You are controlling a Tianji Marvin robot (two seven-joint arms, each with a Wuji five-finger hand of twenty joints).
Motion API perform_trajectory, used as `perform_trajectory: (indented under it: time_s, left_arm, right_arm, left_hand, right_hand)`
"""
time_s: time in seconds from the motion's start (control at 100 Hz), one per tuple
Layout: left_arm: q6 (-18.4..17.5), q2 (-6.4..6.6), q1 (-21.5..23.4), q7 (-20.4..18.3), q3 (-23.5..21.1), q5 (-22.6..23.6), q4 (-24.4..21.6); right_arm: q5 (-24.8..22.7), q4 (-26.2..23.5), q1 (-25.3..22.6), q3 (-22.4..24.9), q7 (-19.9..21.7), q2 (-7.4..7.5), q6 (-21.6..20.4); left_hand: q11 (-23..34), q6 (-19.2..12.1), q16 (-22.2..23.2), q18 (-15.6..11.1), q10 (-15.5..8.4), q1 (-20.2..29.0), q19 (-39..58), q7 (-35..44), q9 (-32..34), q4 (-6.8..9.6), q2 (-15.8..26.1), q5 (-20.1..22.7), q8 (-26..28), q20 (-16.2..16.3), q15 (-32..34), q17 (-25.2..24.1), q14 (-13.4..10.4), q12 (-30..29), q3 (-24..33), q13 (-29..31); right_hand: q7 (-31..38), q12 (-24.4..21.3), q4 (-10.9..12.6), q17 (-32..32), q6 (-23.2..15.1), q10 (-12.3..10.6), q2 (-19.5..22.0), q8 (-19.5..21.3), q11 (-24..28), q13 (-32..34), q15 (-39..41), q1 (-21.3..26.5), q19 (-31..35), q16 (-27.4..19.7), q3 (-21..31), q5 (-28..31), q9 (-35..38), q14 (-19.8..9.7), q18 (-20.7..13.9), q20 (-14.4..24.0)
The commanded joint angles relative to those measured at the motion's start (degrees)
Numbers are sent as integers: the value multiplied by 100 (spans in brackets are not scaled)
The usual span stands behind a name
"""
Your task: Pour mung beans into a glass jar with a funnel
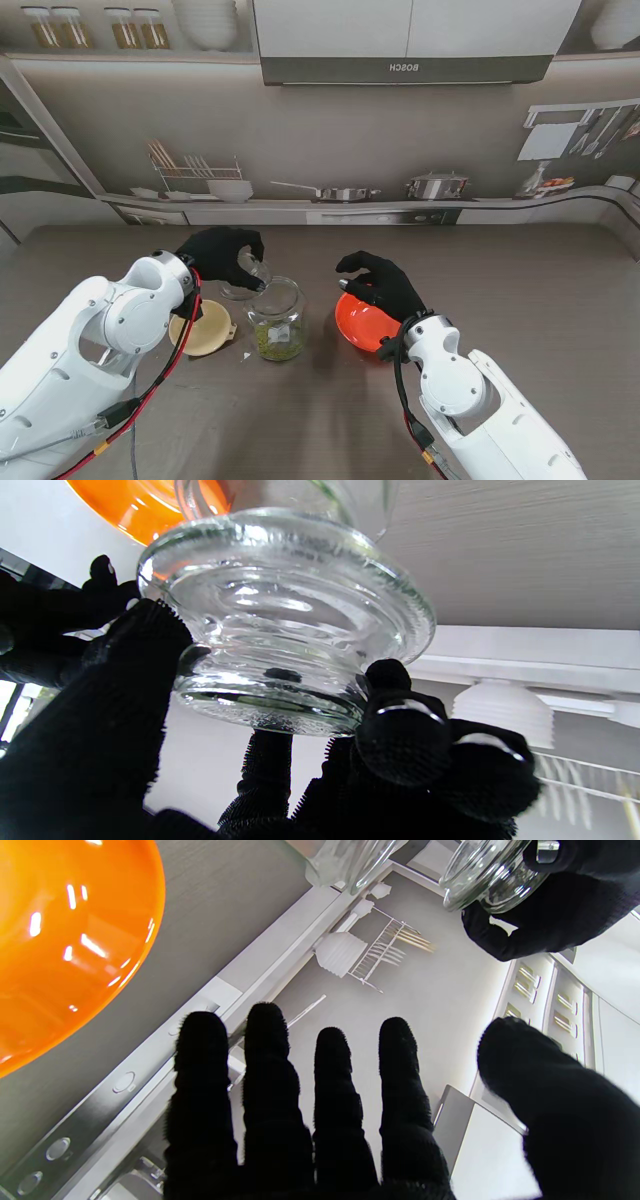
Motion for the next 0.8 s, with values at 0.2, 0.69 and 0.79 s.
perform_trajectory:
  time_s: [0.2,0.69,0.79]
  left_arm:
    - [-55,-82,-275,-69,368,-114,184]
    - [-51,-114,-683,45,947,-104,671]
    - [-44,-112,-731,30,1011,-94,738]
  right_arm:
    - [23,3,-14,15,79,-23,7]
    - [36,8,-14,17,85,-23,3]
    - [42,10,-12,18,78,-26,4]
  left_hand:
    - [566,3,-63,-14,-1622,1969,308,2155,873,504,577,731,581,-89,365,-8,-267,-24,1244,-132]
    - [538,-44,-58,-98,-1633,1968,314,2102,809,515,621,711,625,-67,316,-78,-270,-7,1166,-130]
    - [536,-39,-55,-112,-1630,1974,321,2096,803,520,627,711,632,-62,312,-89,-272,0,1157,-129]
  right_hand:
    - [47,-6,192,-61,4,-2,107,-11,53,109,39,-135,159,-15,1,130,58,-11,42,-9]
    - [47,-6,192,-64,6,-3,111,-13,50,117,44,-136,159,-14,0,129,50,-16,41,-7]
    - [52,-7,194,-63,19,-2,110,-12,48,115,42,-129,159,-14,3,137,50,-8,43,-7]
